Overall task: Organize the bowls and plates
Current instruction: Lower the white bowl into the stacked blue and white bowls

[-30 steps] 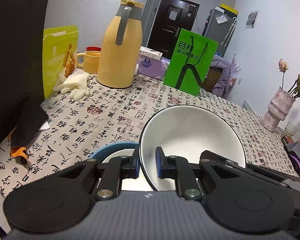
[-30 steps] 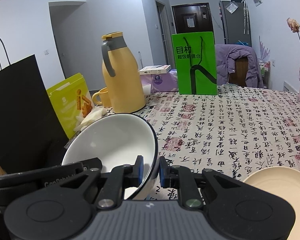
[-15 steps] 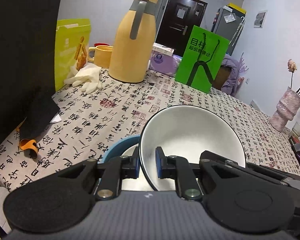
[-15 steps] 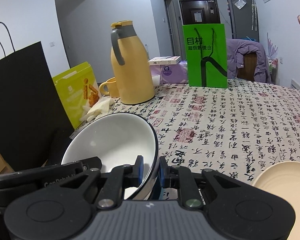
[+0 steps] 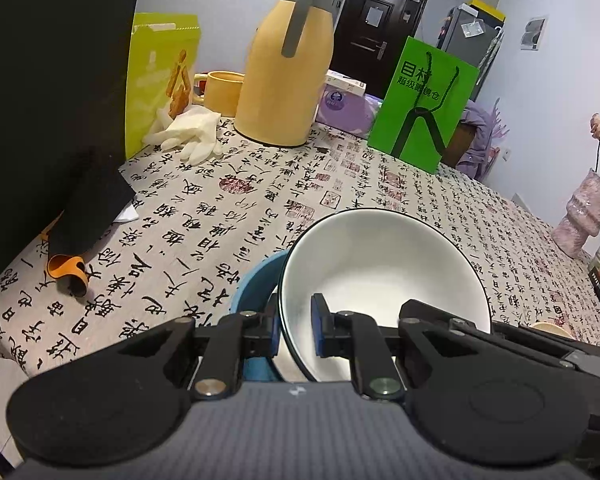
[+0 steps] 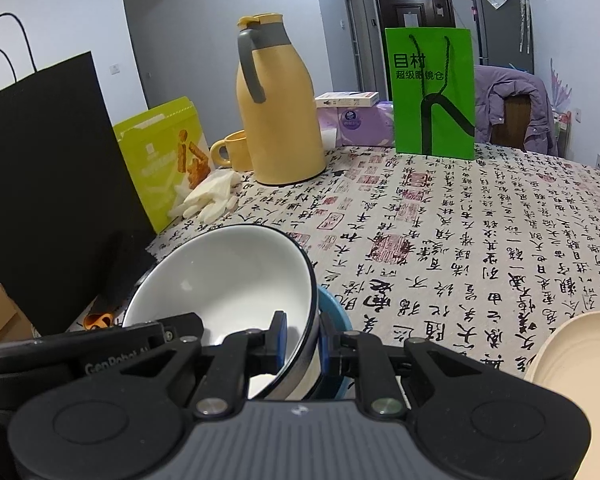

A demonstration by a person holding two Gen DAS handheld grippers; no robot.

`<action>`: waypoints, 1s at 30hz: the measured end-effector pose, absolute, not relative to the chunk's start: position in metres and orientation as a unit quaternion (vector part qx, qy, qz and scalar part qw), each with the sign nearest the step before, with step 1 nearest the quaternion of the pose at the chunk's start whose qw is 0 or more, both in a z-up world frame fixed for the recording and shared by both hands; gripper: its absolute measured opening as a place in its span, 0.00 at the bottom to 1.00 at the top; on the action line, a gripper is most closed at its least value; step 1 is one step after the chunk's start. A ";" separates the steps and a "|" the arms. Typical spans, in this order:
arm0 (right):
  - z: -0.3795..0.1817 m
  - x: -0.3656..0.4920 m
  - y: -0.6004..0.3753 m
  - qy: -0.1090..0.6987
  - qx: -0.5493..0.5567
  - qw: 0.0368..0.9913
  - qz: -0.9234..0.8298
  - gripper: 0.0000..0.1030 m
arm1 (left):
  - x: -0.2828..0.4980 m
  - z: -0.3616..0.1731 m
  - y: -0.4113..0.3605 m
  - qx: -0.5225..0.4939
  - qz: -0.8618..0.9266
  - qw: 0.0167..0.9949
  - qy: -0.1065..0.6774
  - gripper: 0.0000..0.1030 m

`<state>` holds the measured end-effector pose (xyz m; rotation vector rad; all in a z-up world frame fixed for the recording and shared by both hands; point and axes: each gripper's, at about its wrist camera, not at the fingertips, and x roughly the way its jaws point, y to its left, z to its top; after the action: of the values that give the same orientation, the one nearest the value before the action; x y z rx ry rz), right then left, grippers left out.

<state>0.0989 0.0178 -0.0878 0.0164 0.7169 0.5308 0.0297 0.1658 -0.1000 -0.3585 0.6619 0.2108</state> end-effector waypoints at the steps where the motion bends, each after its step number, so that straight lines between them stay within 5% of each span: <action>1: -0.089 0.099 0.018 0.347 0.007 0.902 0.258 0.15 | 0.030 -0.101 0.166 -0.174 0.104 0.924 0.324 0.14; 30: -0.087 0.100 0.010 0.331 0.023 0.904 0.272 0.15 | 0.029 -0.106 0.173 -0.186 0.098 0.922 0.326 0.11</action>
<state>0.1003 0.0097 -0.0866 0.0481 0.6834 0.5614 0.0291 0.1729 -0.1061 -0.3827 0.6692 0.2022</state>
